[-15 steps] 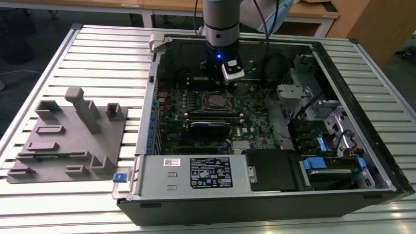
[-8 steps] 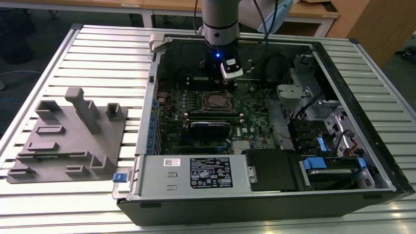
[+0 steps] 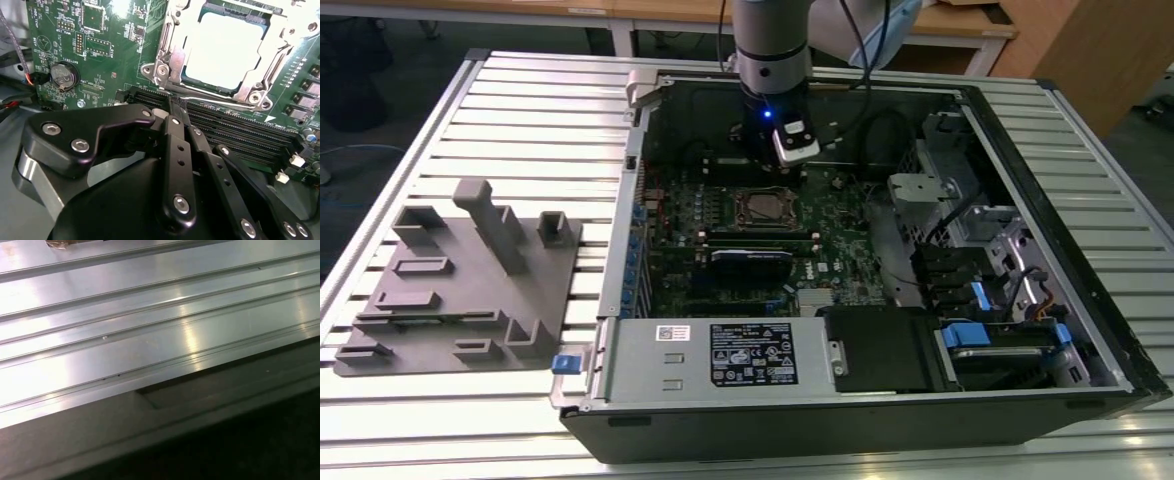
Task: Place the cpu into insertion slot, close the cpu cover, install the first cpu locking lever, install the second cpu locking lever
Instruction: 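Install the first cpu locking lever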
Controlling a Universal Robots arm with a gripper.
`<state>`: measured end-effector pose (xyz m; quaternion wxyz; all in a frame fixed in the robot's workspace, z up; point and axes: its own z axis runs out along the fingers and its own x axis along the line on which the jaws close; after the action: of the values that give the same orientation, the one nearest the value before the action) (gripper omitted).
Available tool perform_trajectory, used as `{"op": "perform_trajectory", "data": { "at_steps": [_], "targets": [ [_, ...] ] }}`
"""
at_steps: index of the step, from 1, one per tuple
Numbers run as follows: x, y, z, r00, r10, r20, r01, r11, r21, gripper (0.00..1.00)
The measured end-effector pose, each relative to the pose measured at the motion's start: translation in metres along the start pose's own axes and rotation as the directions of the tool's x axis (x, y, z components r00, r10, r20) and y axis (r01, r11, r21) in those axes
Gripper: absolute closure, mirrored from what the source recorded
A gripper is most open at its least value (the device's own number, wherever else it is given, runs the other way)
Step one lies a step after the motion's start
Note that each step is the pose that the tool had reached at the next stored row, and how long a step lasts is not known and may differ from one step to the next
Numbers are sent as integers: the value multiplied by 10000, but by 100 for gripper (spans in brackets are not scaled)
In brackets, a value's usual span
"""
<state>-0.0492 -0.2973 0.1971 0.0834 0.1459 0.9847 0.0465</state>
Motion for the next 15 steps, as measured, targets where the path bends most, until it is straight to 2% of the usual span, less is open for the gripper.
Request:
{"op": "perform_trajectory", "data": {
  "at_steps": [9, 15],
  "targets": [
    [13, -9, 2, 9999, -9, 123, 9, 10000, -33, 89],
    [42, -25, -4, 9999, -11, 163, 12, 10000, -45, 89]
  ]
}}
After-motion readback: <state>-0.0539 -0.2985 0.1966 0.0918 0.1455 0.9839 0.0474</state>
